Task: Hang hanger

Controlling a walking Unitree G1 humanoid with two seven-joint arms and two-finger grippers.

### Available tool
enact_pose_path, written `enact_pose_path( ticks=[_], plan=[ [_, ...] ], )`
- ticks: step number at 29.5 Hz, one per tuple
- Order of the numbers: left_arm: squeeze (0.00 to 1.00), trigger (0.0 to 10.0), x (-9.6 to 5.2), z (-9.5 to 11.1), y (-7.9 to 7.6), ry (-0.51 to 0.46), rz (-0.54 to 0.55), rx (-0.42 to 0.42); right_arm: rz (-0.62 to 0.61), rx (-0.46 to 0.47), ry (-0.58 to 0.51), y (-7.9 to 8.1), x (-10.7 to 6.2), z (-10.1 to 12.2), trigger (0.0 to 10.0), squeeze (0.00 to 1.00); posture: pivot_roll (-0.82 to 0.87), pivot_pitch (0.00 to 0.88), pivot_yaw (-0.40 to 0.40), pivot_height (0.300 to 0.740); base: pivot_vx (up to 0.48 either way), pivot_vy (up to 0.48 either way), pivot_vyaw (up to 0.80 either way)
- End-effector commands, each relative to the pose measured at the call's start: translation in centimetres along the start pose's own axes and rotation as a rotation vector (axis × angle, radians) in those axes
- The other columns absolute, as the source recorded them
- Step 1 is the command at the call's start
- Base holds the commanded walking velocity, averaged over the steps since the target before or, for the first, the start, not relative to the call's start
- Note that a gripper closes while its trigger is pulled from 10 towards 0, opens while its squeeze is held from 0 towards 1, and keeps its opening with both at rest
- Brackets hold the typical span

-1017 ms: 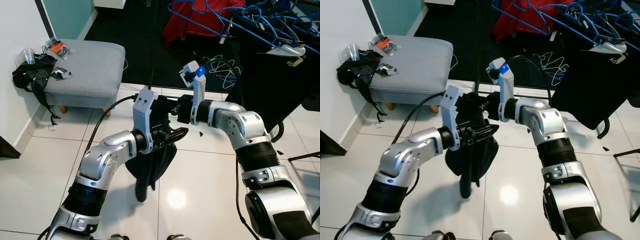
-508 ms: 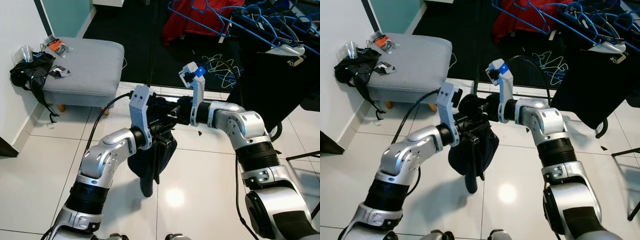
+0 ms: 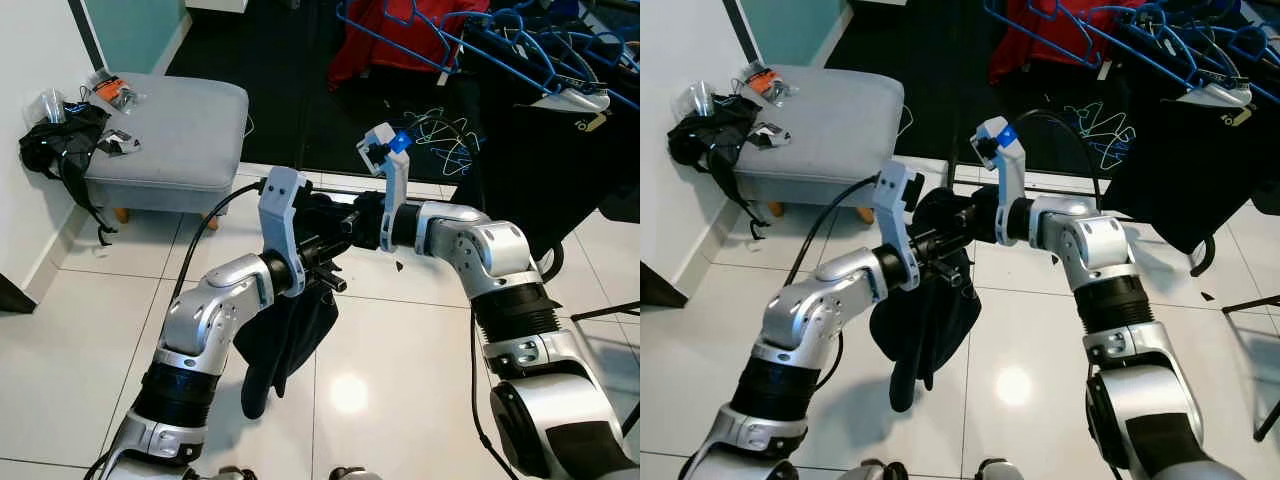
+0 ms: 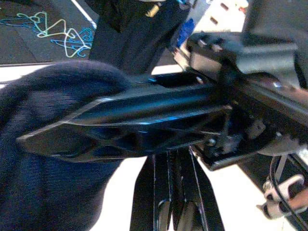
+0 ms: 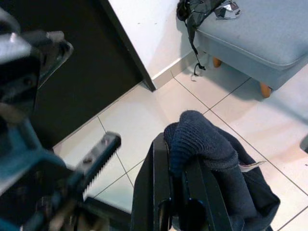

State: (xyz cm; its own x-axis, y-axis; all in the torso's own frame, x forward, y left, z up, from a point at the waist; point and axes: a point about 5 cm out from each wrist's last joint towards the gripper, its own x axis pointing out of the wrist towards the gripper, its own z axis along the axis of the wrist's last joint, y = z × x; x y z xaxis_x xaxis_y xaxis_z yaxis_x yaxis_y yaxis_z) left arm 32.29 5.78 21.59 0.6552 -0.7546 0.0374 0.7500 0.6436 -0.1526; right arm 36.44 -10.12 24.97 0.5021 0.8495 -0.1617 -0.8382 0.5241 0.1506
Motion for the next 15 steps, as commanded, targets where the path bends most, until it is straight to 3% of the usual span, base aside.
enact_pose_path(
  ticks=[1, 3, 12, 15],
  plan=[
    [1.00, 10.0, 0.0, -1.2, -0.2, 0.050, -0.019, 0.008, 0.028, -0.019, -0.036, 0.4, -0.1, 1.3, 0.0, 0.00, -0.12, 0.241, -0.098, 0.740, 0.000, 0.000, 0.00],
    [1.00, 10.0, -0.2, -1.5, -0.2, 0.068, -0.037, 0.049, 0.028, -0.019, -0.035, 0.3, -0.1, 1.3, 0.0, 0.00, -0.12, 0.241, -0.098, 0.740, 0.000, 0.000, 0.00],
    [1.00, 10.0, -2.2, -0.2, 1.0, 0.005, -0.047, 0.049, 0.023, -0.020, -0.027, 0.1, -0.4, 1.2, 0.0, 0.00, -0.11, 0.246, -0.108, 0.740, 0.000, 0.000, 0.00],
    [1.00, 10.0, -3.4, -0.3, 2.6, 0.024, 0.013, 0.101, 0.026, -0.019, -0.025, 0.0, -0.6, 1.3, 0.0, 0.00, -0.11, 0.245, -0.109, 0.740, 0.000, 0.000, 0.00]
  ],
)
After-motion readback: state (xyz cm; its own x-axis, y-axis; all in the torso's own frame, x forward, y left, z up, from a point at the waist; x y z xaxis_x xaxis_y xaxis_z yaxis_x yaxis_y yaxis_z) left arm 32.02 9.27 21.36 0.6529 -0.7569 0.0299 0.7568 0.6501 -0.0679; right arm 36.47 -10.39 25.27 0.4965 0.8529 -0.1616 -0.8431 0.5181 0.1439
